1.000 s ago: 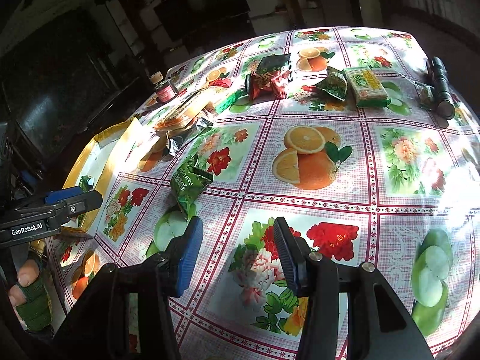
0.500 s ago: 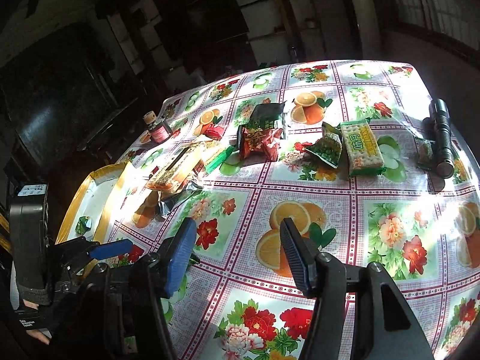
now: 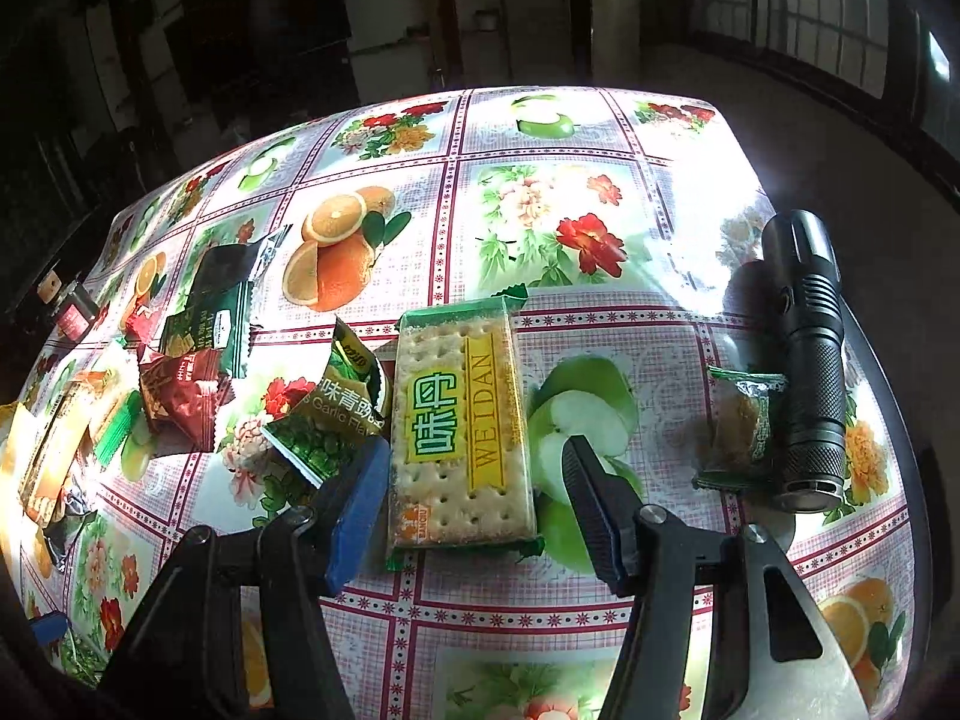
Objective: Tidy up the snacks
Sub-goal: 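Grasp the green Original pea bag with left tool while right grasps the WEIDAN cracker pack, then carry the pea bag and cracker pack over the tray with both tools, then open both tools to release the snacks into the tray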
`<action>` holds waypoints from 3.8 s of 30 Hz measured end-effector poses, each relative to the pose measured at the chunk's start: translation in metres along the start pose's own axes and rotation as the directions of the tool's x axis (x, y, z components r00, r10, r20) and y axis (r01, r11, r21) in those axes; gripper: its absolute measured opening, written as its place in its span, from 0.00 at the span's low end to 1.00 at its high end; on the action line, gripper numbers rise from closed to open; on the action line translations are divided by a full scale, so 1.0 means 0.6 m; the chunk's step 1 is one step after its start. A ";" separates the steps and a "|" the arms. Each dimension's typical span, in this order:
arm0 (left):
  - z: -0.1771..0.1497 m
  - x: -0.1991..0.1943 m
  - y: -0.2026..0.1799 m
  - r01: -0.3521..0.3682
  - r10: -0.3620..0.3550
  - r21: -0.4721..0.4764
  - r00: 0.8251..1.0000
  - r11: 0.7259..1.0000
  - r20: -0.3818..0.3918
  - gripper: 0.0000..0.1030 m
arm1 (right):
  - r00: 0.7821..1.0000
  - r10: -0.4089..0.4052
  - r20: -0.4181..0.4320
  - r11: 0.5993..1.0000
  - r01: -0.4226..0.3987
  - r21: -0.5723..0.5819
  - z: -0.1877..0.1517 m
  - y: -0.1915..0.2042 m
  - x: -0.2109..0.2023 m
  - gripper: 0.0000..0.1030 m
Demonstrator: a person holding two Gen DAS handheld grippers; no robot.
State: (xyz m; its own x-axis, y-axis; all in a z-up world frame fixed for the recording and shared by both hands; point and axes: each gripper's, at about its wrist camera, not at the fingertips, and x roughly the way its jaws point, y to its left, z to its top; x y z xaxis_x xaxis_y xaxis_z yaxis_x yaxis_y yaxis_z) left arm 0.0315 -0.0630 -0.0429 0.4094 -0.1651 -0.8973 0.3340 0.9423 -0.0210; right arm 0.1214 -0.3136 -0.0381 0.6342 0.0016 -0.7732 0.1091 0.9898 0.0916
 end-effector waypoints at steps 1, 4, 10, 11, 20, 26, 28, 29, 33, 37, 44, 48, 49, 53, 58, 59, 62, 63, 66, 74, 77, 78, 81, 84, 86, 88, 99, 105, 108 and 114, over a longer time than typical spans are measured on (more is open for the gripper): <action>0.000 0.003 0.003 -0.001 0.001 -0.003 1.000 1.000 0.001 0.75 | 1.000 -0.005 -0.017 1.000 0.005 -0.008 0.001 0.003 0.007 0.58; 0.000 0.002 0.003 -0.008 0.008 0.002 1.000 1.000 0.014 0.71 | 0.999 -0.025 -0.029 0.997 0.022 -0.075 0.002 0.020 0.007 0.45; -0.003 -0.009 -0.003 -0.014 0.014 0.015 1.000 1.000 0.028 0.33 | 0.999 0.041 -0.013 0.997 -0.042 -0.068 -0.037 0.029 -0.031 0.45; -0.005 -0.010 -0.004 -0.022 0.021 0.017 0.999 1.000 0.028 0.32 | 0.998 0.061 -0.007 0.996 -0.062 -0.057 -0.048 0.028 -0.044 0.45; -0.043 -0.061 0.010 -0.052 0.054 -0.048 0.997 0.997 0.048 0.31 | 0.961 0.266 0.081 0.963 -0.268 0.021 -0.137 0.043 -0.174 0.45; -0.075 -0.112 0.034 -0.106 0.116 -0.101 0.989 0.989 0.089 0.31 | 0.920 0.378 0.098 0.925 -0.381 0.003 -0.177 0.089 -0.229 0.45; -0.083 -0.124 0.045 -0.123 0.135 -0.119 0.986 0.985 0.097 0.31 | 0.909 0.408 0.087 0.913 -0.409 -0.013 -0.189 0.110 -0.237 0.44; -0.086 -0.129 0.051 -0.128 0.141 -0.128 0.985 0.984 0.100 0.31 | 0.904 0.419 0.080 0.908 -0.418 -0.024 -0.194 0.121 -0.240 0.44; -0.101 -0.143 0.072 -0.148 0.165 -0.158 0.981 0.976 0.106 0.31 | 0.885 0.464 0.053 0.886 -0.460 -0.062 -0.212 0.164 -0.248 0.44; -0.115 -0.156 0.092 -0.164 0.187 -0.183 0.976 0.969 0.115 0.31 | 0.864 0.503 0.030 0.862 -0.498 -0.094 -0.222 0.202 -0.254 0.44; -0.130 -0.169 0.131 -0.170 0.201 -0.228 0.972 0.959 0.119 0.31 | 0.833 0.554 -0.009 0.824 -0.550 -0.137 -0.230 0.259 -0.257 0.44; -0.139 -0.173 0.155 -0.172 0.207 -0.257 0.971 0.951 0.118 0.31 | 0.820 0.571 -0.032 0.807 -0.569 -0.158 -0.233 0.287 -0.253 0.44; -0.141 -0.174 0.162 -0.173 0.209 -0.265 0.971 0.949 0.117 0.31 | 0.818 0.574 -0.040 0.804 -0.572 -0.163 -0.233 0.296 -0.251 0.44; -0.149 -0.176 0.186 -0.176 0.217 -0.295 0.970 0.939 0.111 0.31 | 0.808 0.587 -0.058 0.789 -0.586 -0.184 -0.234 0.322 -0.249 0.44; -0.159 -0.178 0.214 -0.180 0.225 -0.326 0.969 0.928 0.106 0.31 | 0.794 0.602 -0.084 0.767 -0.604 -0.217 -0.233 0.362 -0.246 0.44; -0.161 -0.178 0.219 -0.183 0.228 -0.332 0.968 0.925 0.103 0.31 | 0.792 0.605 -0.089 0.762 -0.607 -0.223 -0.233 0.370 -0.246 0.44; -0.167 -0.178 0.237 -0.183 0.230 -0.350 0.968 0.918 0.097 0.31 | 0.782 0.614 -0.105 0.747 -0.619 -0.241 -0.231 0.395 -0.245 0.44; -0.168 -0.178 0.242 -0.185 0.232 -0.357 0.968 0.916 0.095 0.31 | 0.780 0.616 -0.110 0.743 -0.622 -0.248 -0.230 0.404 -0.244 0.44; -0.174 -0.178 0.259 -0.185 0.234 -0.375 0.968 0.908 0.089 0.31 | 0.772 0.624 -0.119 0.728 -0.630 -0.268 -0.228 0.429 -0.243 0.44; -0.194 -0.180 0.328 -0.180 0.235 -0.454 0.970 0.873 0.066 0.31 | 0.737 0.656 -0.161 0.674 -0.669 -0.313 -0.207 0.507 -0.228 0.44; -0.201 -0.175 0.357 -0.186 0.238 -0.485 0.970 0.855 0.047 0.31 | 0.727 0.663 -0.175 0.662 -0.680 -0.316 -0.197 0.538 -0.211 0.44; -0.204 -0.173 0.366 -0.186 0.236 -0.495 0.971 0.849 0.041 0.31 | 0.726 0.663 -0.184 0.657 -0.682 -0.321 -0.195 0.550 -0.205 0.44; -0.210 -0.164 0.388 -0.171 0.215 -0.520 0.976 0.837 0.024 0.31 | 0.726 0.654 -0.211 0.650 -0.683 -0.334 -0.188 0.587 -0.180 0.44; -0.213 -0.158 0.396 -0.169 0.209 -0.526 0.978 0.833 0.016 0.31 | 0.720 0.648 -0.249 0.640 -0.691 -0.335 -0.186 0.617 -0.153 0.44; -0.210 -0.157 0.396 -0.175 0.214 -0.523 0.977 0.835 0.016 0.31 | 0.722 0.636 -0.271 0.637 -0.690 -0.344 -0.188 0.637 -0.138 0.44; -0.206 -0.156 0.397 -0.175 0.215 -0.521 0.976 0.835 0.016 0.31 | 0.728 0.620 -0.291 0.634 -0.684 -0.361 -0.191 0.655 -0.127 0.44; -0.193 -0.145 0.398 -0.245 0.277 -0.488 0.961 0.838 -0.006 0.32 | 0.776 0.536 -0.331 0.628 -0.629 -0.458 -0.209 0.690 -0.102 0.45; -0.195 -0.152 0.402 -0.220 0.254 -0.505 0.967 0.834 -0.002 0.36 | 0.775 0.553 -0.307 0.633 -0.630 -0.450 -0.201 0.681 -0.118 0.46; -0.196 -0.161 0.401 -0.221 0.261 -0.513 0.965 0.829 0.006 0.43 | 0.761 0.583 -0.285 0.638 -0.646 -0.419 -0.193 0.662 -0.132 0.46; -0.194 -0.186 0.381 -0.254 0.317 -0.507 0.948 0.824 0.040 0.51 | 0.706 0.682 -0.192 0.653 -0.706 -0.274 -0.183 0.576 -0.160 0.46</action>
State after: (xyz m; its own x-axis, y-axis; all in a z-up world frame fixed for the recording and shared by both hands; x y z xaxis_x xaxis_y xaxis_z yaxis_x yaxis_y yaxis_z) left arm -0.0367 0.2048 0.0012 0.5273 0.1308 -0.8395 -0.2593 0.9657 -0.0124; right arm 0.0145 0.0439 -0.0011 0.3753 0.7035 -0.6035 -0.5860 0.6845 0.4336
